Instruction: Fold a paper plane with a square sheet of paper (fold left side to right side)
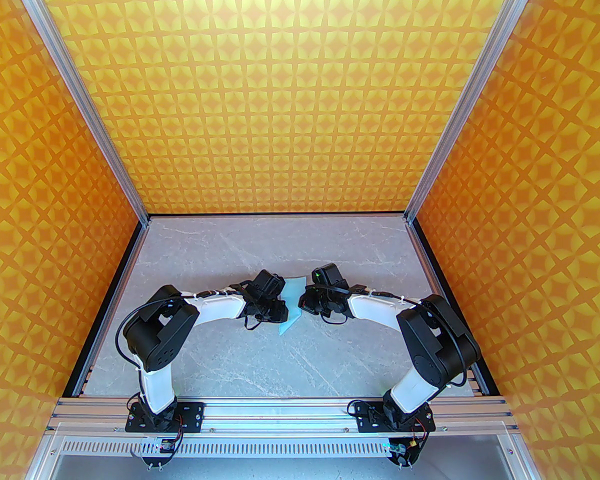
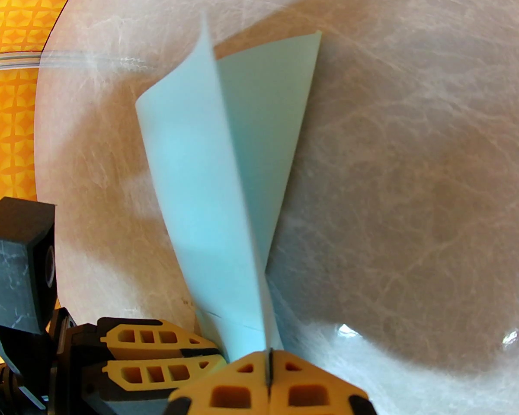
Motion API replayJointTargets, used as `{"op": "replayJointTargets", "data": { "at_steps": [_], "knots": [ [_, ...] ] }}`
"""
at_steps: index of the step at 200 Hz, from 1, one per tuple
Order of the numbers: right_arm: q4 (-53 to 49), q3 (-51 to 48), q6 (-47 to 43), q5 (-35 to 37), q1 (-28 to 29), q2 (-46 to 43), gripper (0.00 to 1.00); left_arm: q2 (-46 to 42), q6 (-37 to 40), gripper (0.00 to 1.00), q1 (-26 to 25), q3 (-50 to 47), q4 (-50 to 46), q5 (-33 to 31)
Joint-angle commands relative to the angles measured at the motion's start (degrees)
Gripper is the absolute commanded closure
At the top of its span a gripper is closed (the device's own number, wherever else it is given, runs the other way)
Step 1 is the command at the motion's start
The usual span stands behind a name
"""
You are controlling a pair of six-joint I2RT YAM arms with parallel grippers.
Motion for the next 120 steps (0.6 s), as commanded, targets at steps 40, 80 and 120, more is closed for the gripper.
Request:
{"op": "replayJointTargets", "data": {
  "at_steps": [40,80,120],
  "knots": [
    [1.77,2.12,2.33,-2.58,-0.06,-0.51,1.00,4.33,3.62,0.87,-1.13,1.53,-5.68,-3.53],
    [1.74,3.62,2.93,-2.65,-0.15,-0.06,1.00,5.42,4.65,0.88,-1.60,1.84,-6.96,-4.71],
    [1.77,5.04,3.97,-2.56,-0.33,0.81,1.00,6.52,5.68,0.88,-2.05,2.48,-7.75,-4.80]
  ]
}}
